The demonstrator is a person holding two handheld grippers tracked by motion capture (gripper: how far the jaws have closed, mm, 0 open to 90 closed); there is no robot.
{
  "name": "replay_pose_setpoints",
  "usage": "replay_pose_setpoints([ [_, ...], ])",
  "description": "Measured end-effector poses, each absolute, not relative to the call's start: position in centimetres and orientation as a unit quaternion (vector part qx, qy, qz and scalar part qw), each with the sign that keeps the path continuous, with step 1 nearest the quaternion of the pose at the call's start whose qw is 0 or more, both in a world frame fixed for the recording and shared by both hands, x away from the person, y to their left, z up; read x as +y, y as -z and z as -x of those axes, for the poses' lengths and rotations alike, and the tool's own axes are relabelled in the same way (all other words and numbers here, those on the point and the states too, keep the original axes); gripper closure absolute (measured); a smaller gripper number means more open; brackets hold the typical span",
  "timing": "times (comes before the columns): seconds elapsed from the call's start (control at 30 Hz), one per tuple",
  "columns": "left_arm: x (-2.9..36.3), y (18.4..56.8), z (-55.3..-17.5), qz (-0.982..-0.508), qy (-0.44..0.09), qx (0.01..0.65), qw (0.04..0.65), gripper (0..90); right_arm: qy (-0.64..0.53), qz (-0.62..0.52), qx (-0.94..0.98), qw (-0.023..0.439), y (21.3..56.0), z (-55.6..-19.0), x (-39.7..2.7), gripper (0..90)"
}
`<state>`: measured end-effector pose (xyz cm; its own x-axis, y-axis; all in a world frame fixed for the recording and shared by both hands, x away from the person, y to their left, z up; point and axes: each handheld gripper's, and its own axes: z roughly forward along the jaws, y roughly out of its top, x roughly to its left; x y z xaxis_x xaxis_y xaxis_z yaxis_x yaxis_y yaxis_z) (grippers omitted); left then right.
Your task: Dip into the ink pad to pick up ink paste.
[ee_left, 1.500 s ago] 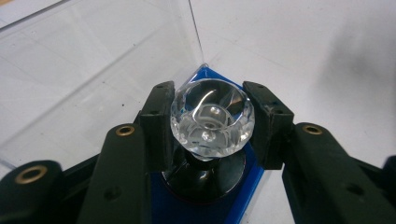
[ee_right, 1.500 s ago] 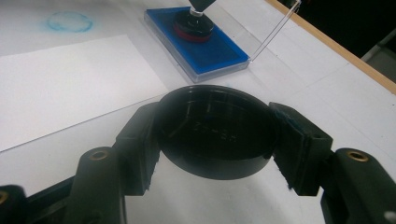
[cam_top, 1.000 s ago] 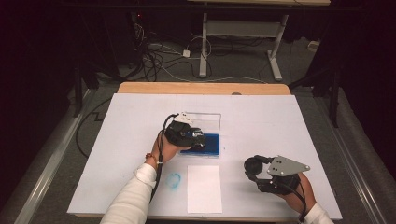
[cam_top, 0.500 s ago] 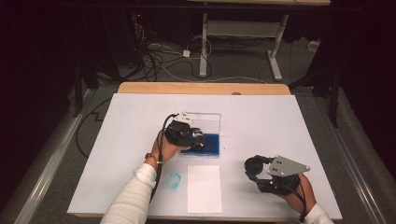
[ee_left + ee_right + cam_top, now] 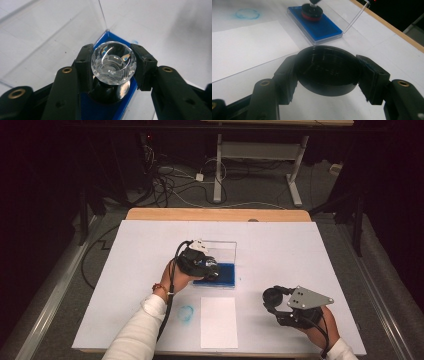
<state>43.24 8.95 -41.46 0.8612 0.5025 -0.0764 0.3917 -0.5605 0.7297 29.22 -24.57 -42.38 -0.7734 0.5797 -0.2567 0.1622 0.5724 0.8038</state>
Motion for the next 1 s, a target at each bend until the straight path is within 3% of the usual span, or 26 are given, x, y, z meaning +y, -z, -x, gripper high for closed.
replay_pose_setpoints([
  [0.3,11.1,37.7,-43.3,-0.870,-0.088,0.257,0.411,54.6,-0.408,-0.219,0.848,0.259,42.3,-29.2,-24.7,38.4],
  [0.8,11.6,36.0,-42.8,-0.865,-0.097,0.250,0.424,54.6,-0.407,-0.219,0.849,0.256,42.3,-29.3,-24.6,38.4],
  [1.0,11.2,37.2,-43.0,-0.865,-0.084,0.251,0.427,54.6,-0.405,-0.220,0.850,0.256,42.3,-29.2,-24.6,38.4],
])
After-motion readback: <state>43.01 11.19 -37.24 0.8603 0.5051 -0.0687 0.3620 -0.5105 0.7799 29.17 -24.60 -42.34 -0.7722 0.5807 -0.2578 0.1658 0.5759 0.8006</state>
